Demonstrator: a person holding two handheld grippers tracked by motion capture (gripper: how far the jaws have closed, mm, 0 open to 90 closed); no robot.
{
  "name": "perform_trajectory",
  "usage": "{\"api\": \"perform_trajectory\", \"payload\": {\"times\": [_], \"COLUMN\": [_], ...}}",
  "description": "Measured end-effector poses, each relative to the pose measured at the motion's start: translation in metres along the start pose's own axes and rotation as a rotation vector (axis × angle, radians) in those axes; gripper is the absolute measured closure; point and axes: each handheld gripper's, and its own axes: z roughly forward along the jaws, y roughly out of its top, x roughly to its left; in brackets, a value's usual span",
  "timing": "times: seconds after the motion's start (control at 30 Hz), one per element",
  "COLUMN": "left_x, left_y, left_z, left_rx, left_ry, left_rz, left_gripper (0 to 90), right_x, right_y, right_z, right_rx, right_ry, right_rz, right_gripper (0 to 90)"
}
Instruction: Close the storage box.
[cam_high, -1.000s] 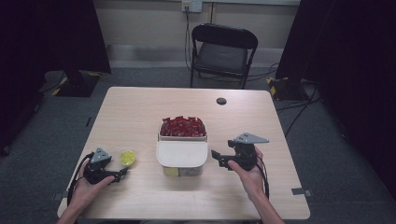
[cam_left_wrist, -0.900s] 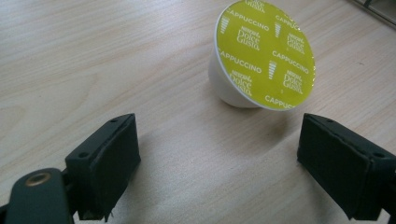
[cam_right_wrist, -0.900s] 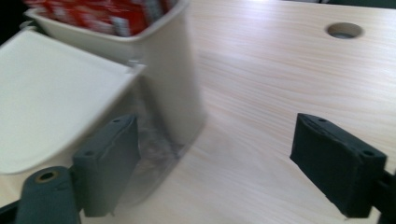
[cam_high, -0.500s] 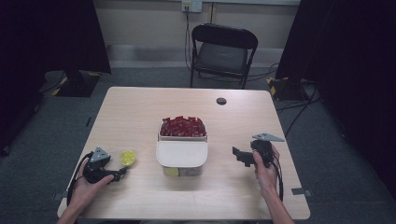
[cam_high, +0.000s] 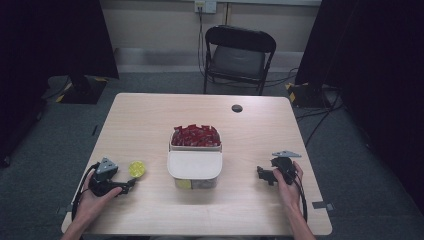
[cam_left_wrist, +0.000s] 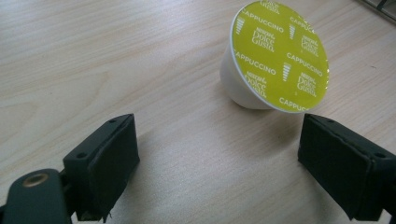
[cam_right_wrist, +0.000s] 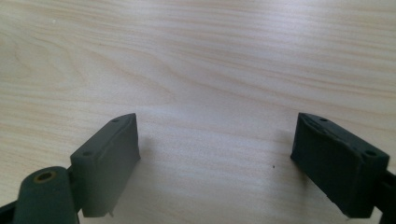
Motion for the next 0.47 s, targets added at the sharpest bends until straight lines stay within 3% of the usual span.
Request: {"api": "perform_trajectory", "payload": {"times": [0.2,0.47], "left_x": [0.0,-0.0002], "left_y": [0.0,-0.0001], "left_z": [0.0,0.0003], "left_rx": [0.0,-0.001], "left_ry": [0.0,-0.002], "left_rz": [0.001,-0.005], "left_gripper": [11.8,11.6], "right_x": [0.0011,0.002], "right_y": [-0.0084,-0.0088], "right_z": [0.0,-0.0002], "right_rx": [-0.057,-0.059], "right_ry": [-0.014,-0.02], "right_rz": [-0.01,-0.009], "right_gripper": [13.1,12.9]}}
